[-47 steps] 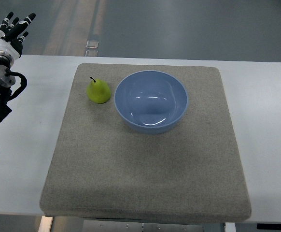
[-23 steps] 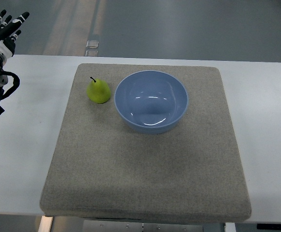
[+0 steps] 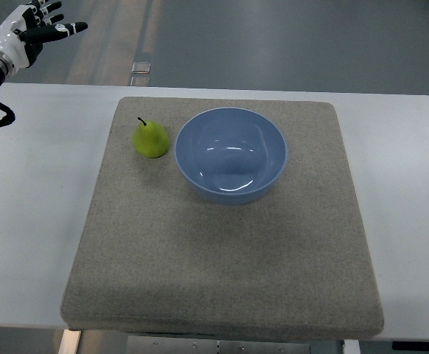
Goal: Place pear in bowl with left hand
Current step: 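Swing the left hand over the table toward the green pear, then lower the left hand onto the green pear and close fingers around it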
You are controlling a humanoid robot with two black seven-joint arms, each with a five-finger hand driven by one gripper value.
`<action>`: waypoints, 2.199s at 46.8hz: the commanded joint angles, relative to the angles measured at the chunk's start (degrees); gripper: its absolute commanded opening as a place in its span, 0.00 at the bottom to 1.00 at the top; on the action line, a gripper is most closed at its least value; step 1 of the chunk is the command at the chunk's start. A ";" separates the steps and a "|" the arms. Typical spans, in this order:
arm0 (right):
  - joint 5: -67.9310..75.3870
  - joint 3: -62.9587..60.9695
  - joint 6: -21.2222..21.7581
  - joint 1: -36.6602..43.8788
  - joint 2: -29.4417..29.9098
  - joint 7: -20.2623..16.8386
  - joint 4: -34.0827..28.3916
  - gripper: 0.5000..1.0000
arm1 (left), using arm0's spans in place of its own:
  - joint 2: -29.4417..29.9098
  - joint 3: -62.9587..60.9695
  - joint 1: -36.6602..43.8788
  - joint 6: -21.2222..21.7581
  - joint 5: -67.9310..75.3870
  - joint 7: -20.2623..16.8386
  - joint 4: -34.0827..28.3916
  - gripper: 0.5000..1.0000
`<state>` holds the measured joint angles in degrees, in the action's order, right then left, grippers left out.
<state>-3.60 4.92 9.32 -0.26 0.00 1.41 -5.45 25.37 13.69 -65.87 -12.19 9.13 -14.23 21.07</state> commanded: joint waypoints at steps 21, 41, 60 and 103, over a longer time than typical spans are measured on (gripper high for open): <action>0.00 0.00 0.00 0.00 0.00 0.00 0.00 0.85 | 2.84 -2.18 -4.27 -10.92 23.99 -0.28 7.13 0.98; 0.00 0.00 0.00 0.00 0.00 0.00 0.00 0.85 | 6.63 -3.23 -4.18 -11.89 49.04 -0.98 25.24 0.98; 0.00 -0.09 0.00 0.00 0.00 0.00 0.00 0.85 | 6.19 -4.37 -6.11 -11.71 67.33 -4.67 26.48 0.95; 0.00 -0.09 0.00 0.00 0.00 0.00 0.00 0.85 | 3.73 -9.21 -4.27 -4.86 73.40 -5.29 27.27 0.96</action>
<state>-3.60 4.92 9.32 -0.27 0.00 1.41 -5.45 29.10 4.29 -70.40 -17.32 82.59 -19.51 48.35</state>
